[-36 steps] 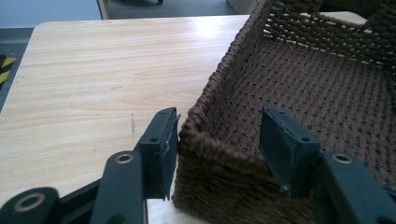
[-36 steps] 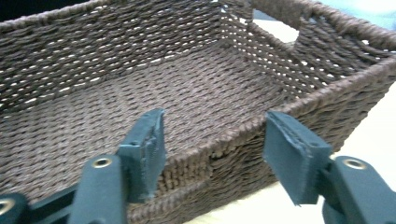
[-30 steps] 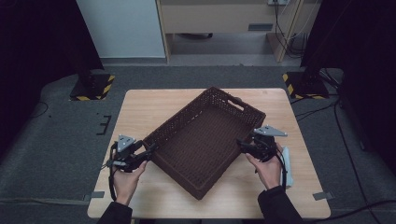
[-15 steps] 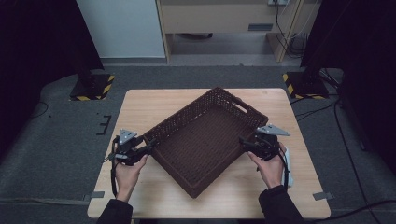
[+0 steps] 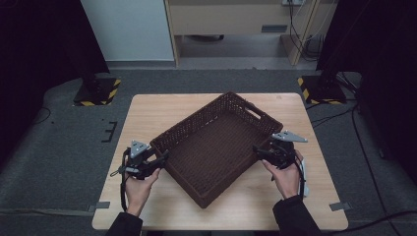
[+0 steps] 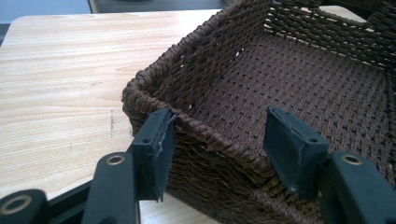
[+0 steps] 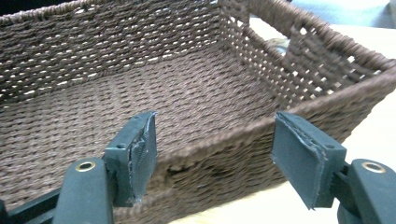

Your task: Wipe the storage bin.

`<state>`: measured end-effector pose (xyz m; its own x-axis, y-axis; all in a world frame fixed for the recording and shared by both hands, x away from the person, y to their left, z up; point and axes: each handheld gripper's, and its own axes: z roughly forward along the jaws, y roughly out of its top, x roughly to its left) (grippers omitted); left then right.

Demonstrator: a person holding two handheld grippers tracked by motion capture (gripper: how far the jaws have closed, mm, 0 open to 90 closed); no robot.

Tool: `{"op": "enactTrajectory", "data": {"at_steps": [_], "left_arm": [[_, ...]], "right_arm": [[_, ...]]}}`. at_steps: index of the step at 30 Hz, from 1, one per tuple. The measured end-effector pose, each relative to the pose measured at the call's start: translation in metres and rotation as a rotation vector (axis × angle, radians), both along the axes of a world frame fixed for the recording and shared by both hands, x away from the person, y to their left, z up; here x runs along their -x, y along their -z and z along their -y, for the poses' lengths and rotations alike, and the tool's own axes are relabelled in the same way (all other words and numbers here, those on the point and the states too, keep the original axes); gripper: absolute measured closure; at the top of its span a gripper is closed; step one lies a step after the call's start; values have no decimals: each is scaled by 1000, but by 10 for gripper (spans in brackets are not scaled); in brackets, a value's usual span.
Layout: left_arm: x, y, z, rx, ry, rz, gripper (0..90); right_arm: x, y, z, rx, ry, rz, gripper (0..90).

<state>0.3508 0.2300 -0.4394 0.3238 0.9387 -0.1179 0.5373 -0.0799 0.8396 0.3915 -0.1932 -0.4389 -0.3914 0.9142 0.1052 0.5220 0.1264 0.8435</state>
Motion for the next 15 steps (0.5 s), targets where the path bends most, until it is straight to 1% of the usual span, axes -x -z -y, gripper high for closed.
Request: {"op": "enactTrajectory", "data": {"at_steps": [3, 4, 5, 6, 8, 10, 11, 15], "left_arm": [[-8, 2, -3, -10, -4, 9, 428], [-10, 2, -3, -18, -4, 15, 430], [-10, 2, -3, -18, -4, 15, 431], [-11, 2, -4, -18, -1, 19, 432], [-9, 2, -5, -5, -5, 20, 435], [-7, 1, -5, 4, -4, 19, 448], [-2, -1, -5, 14, 1, 20, 444], [6, 0, 2, 10, 11, 25, 436]], "right_arm": [[-1, 0, 4, 7, 17, 15, 309], [-1, 1, 6, -4, 14, 12, 301], [-1, 1, 6, -4, 14, 12, 301], [-2, 3, 6, -22, 8, 0, 297], [-1, 4, 4, -4, 10, 7, 298], [0, 4, 4, -4, 10, 6, 308], [0, 4, 4, -7, 11, 3, 308], [1, 5, 5, -26, 16, 5, 308]]}}
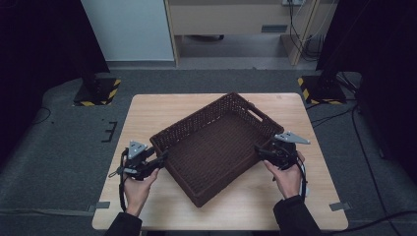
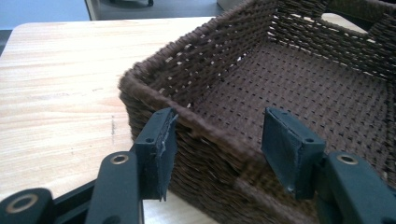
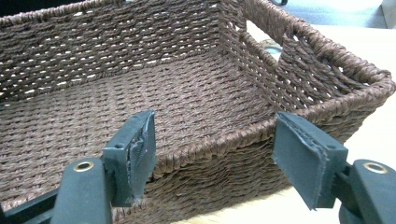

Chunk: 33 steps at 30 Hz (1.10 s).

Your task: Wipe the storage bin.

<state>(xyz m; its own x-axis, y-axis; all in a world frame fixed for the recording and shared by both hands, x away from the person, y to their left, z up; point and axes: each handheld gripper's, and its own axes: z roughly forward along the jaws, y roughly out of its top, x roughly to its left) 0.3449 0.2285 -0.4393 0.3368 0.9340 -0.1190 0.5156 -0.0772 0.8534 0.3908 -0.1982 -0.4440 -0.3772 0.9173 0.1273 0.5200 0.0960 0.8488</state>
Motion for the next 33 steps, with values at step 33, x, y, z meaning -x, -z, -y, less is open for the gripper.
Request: {"op": "enactTrajectory", "data": {"at_steps": [33], "left_arm": [[-13, 3, -1, -40, -10, -21, 501]], "right_arm": [[3, -13, 19, 61, 48, 63, 345]]}}
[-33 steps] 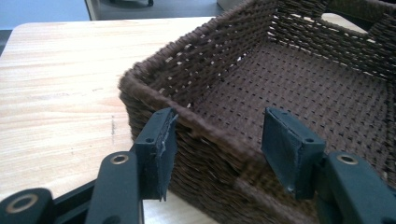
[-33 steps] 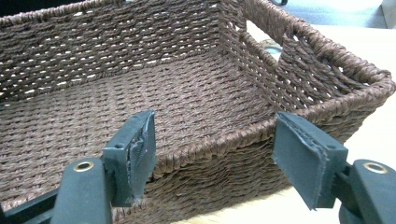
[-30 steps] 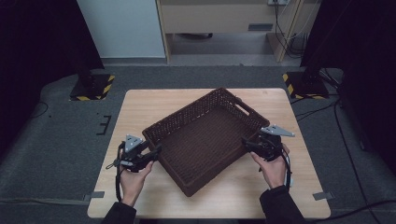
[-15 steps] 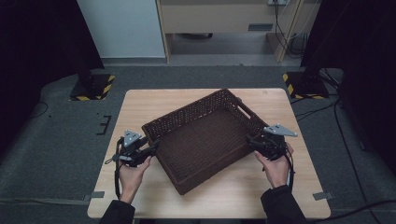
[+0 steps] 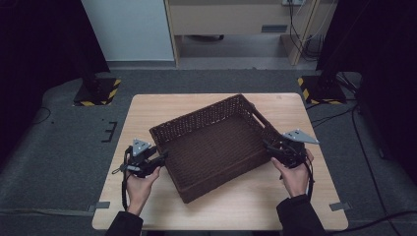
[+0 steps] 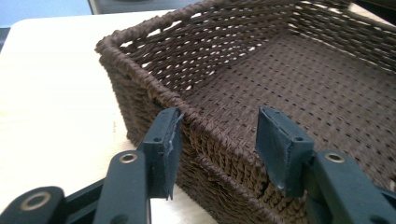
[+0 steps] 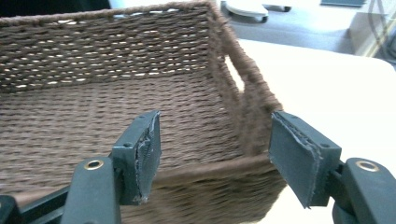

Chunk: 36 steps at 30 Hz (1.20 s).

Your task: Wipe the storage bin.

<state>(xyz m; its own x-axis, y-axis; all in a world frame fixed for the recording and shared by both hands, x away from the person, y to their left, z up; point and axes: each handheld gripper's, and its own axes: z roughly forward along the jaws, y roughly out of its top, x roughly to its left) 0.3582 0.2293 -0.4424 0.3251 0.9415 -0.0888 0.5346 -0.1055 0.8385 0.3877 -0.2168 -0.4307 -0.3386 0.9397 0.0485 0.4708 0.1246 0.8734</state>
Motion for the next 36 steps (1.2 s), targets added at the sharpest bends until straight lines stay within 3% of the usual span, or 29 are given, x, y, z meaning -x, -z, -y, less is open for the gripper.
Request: {"op": "enactTrajectory", "data": {"at_steps": [5, 9, 15, 18, 20, 23, 27, 28, 29, 36], "left_arm": [[-4, 0, -4, 11, 0, -1, 499], [5, -4, -4, 32, 16, -3, 476], [8, 0, 4, -17, 28, 6, 477], [5, 1, 0, -7, 27, -2, 489], [-2, 3, -5, 26, 26, -15, 490], [-6, 3, -8, 28, 28, -16, 496], [-5, 2, -9, 27, 27, -13, 501], [-5, 2, -9, 27, 27, -13, 503], [-1, 0, -8, 35, 30, -9, 512], [8, -1, -1, -5, 40, -7, 498]], "right_arm": [[-3, 5, 11, 15, 30, -5, 342], [-7, 12, 13, 24, 30, -16, 353], [-5, 11, 15, 2, 21, -38, 358], [-3, 10, 12, 4, 16, -51, 353], [-3, 8, 12, 5, 11, -61, 366], [-3, 7, 13, 12, 40, -16, 368], [-5, 12, 14, 39, 24, -25, 510], [-5, 12, 14, 39, 24, -25, 510], [-6, 13, 16, 24, 12, -44, 606], [2, 9, 13, 35, -20, -76, 620]]}}
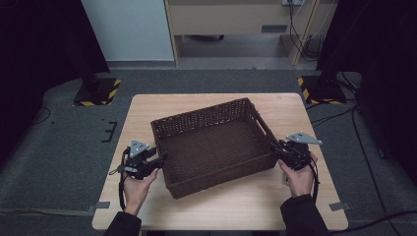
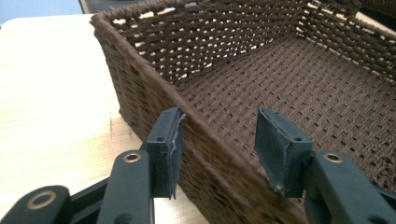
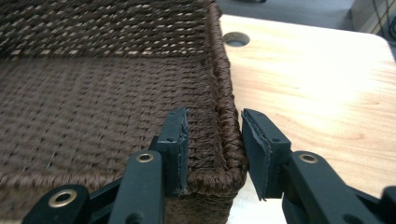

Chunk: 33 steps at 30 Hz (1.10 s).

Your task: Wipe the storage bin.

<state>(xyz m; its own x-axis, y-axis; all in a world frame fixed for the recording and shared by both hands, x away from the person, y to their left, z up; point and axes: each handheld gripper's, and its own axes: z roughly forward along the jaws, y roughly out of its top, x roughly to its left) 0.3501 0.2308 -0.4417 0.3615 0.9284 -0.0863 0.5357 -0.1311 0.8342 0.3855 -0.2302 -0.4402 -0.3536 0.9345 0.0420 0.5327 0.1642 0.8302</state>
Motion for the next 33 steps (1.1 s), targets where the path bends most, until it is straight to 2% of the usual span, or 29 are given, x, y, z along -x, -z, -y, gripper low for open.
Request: {"op": "enactTrajectory", "data": {"at_steps": [1, 2, 3, 6, 7, 9, 12, 17, 20, 21, 24, 28, 29, 33], "left_arm": [[0, 2, 2, -38, -9, -2, 515], [0, 2, 2, -38, -9, -2, 514], [-3, 4, 0, -36, -14, -12, 532], [-5, 5, -1, -24, -10, -16, 547], [-6, 5, -2, -27, -7, -16, 549], [-7, 6, -2, -27, -2, -16, 558], [-12, 7, -3, -27, -2, -17, 577], [-17, 9, -8, -31, 0, -15, 583], [-15, 9, -7, -34, 6, -20, 552], [-15, 9, -7, -44, 11, -25, 543], [-12, 10, -9, -65, 17, -38, 533], [-13, 12, -13, -37, 23, -48, 543], [-13, 12, -12, -36, 26, -47, 550], [-16, 12, -12, -51, 26, -48, 580]], "right_arm": [[7, -1, -1, -5, -13, -11, 620], [7, -1, -1, -5, -13, -11, 620], [15, -2, 1, -15, -38, -13, 618], [16, -4, 4, -26, -56, -12, 601], [14, -6, 6, -29, -49, 24, 574], [11, -6, 8, -25, -50, 35, 583], [8, -4, 8, -12, -57, 41, 608], [5, -1, 5, -14, -110, 16, 762], [7, -1, 2, 11, -113, 7, 772], [10, -1, 0, 32, -114, -1, 772], [17, -1, 0, -1, -122, -14, 759], [21, -3, -2, 2, -126, -24, 739], [20, -6, -2, -17, -126, 8, 671], [14, -6, -3, -2, -120, 57, 618]]}}
